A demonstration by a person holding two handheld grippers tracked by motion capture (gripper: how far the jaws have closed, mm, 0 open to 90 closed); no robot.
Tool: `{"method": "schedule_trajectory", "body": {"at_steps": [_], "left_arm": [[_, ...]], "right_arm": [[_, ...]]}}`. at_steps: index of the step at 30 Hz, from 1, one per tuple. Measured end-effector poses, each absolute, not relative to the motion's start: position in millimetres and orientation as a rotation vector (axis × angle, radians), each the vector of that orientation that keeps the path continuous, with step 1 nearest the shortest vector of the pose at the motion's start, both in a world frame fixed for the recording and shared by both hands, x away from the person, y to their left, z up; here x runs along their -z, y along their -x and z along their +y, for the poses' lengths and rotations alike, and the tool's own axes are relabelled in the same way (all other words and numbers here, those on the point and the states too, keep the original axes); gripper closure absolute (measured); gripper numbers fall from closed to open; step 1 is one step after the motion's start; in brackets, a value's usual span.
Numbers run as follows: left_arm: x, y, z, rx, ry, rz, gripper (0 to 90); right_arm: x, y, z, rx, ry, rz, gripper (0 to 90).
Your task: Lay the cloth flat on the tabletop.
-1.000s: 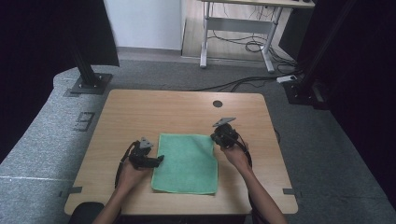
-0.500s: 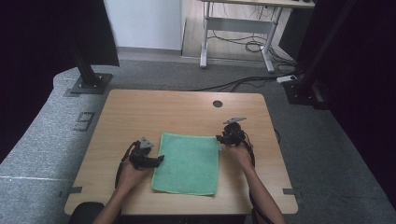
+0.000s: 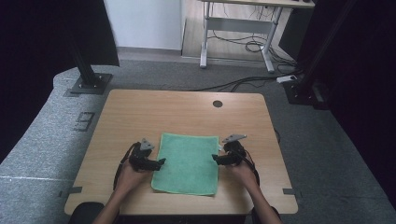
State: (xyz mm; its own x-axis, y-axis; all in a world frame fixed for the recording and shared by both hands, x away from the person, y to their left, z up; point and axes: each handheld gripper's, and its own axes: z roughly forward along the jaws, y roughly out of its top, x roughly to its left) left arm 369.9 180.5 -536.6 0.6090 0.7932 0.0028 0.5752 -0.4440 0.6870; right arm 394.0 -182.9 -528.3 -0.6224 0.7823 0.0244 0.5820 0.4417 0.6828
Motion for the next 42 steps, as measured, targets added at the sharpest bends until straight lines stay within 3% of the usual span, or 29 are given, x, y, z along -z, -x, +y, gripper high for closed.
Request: {"method": "schedule_trajectory", "body": {"at_steps": [5, 17, 26, 31, 36, 42], "left_arm": [[543, -371, 179, -0.459, -2.208, 1.120, 12.4], [547, -393, 170, -0.528, -2.159, 1.132, 7.5], [547, -404, 170, -0.516, -2.160, 1.130, 9.2], [532, -399, 173, -0.508, -2.148, 1.085, 9.7], [518, -387, 182, -0.493, -2.160, 1.037, 9.6], [520, -369, 197, -0.473, -2.184, 1.039, 7.3]], "right_arm": [[541, -383, -183, -0.880, -1.159, 2.422, 19.9], [542, -408, -193, -0.869, -1.223, 2.346, 21.3], [543, -424, -194, -0.875, -1.248, 2.332, 21.1], [538, -418, -195, -0.912, -1.228, 2.330, 21.5], [526, -406, -201, -0.967, -1.211, 2.317, 16.3], [519, -388, -211, -1.006, -1.219, 2.306, 13.1]]}}
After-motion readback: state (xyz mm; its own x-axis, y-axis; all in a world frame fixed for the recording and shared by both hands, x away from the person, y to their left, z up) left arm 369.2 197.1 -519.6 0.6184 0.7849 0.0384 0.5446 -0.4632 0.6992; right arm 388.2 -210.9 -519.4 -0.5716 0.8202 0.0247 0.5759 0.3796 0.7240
